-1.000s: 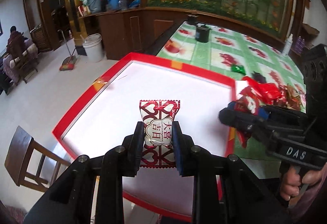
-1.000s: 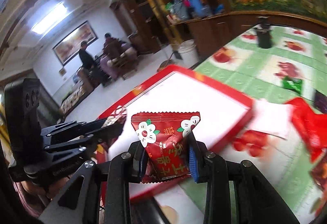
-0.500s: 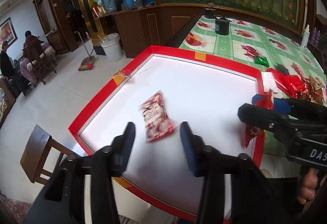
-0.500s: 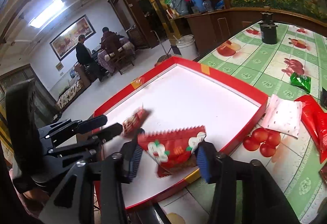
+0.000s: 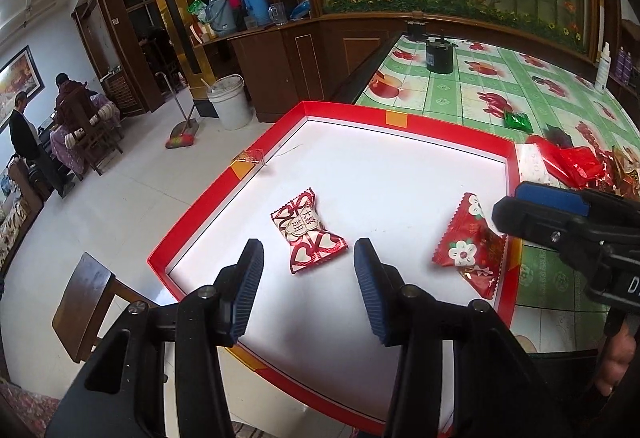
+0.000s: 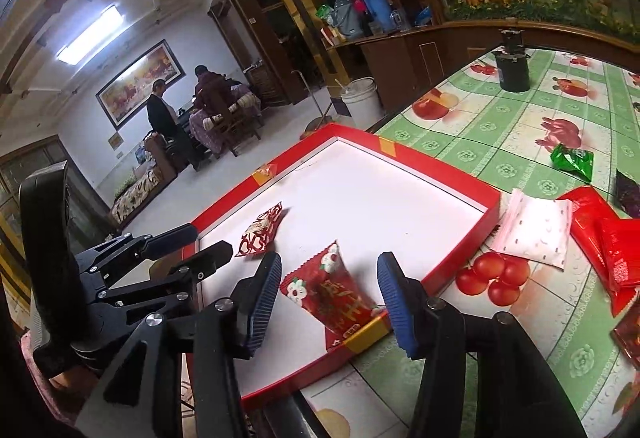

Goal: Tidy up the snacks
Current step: 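Move both open tools back to the snack pile on the table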

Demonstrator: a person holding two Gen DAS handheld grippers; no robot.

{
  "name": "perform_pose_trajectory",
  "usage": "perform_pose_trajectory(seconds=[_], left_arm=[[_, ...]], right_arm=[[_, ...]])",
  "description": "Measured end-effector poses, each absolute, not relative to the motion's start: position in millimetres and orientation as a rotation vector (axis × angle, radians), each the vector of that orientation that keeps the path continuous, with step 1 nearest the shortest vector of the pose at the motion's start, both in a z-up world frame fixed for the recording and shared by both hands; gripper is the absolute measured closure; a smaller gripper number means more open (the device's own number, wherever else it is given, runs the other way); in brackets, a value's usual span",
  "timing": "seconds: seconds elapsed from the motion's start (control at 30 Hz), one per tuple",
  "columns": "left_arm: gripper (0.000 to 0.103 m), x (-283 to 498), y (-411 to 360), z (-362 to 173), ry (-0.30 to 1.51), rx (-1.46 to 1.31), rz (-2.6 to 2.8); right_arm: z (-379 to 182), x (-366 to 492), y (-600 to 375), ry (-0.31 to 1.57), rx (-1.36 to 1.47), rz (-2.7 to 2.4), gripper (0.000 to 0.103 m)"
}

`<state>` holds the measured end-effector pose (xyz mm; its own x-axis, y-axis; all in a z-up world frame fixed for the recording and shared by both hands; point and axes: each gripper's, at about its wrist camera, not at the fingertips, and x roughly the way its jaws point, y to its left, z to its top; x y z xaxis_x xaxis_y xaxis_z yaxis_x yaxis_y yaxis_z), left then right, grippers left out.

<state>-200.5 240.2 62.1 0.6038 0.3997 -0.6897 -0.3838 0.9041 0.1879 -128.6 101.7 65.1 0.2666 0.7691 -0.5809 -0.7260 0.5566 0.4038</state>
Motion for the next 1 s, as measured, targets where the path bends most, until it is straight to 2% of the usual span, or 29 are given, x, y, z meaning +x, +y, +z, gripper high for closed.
perform_pose_trajectory(seconds=[0.6,0.73,0.83,1.0], left_arm=[[0.057,-183.0,204.7,71.1,0.814,0.106,0.441],[0.057,-173.3,184.1,78.6,0.797,0.140,0.402],[0.049,-161.9,160.0,81.7,0.793,0.171,0.335],[0.049,-137.2,109.4,80.9,0.800,0.212,0.193]], right_arm=[[68.2,-101.0,30.3,0.792,0.160,0.905,0.051],[68.6,-95.4,-14.3,0.764,0.149,0.807,0.051],[67.1,-87.5,-65.5,0.748,0.180,0.684,0.050],[62.4,-77.9,-156.6,0.729,0.250,0.474,0.045]])
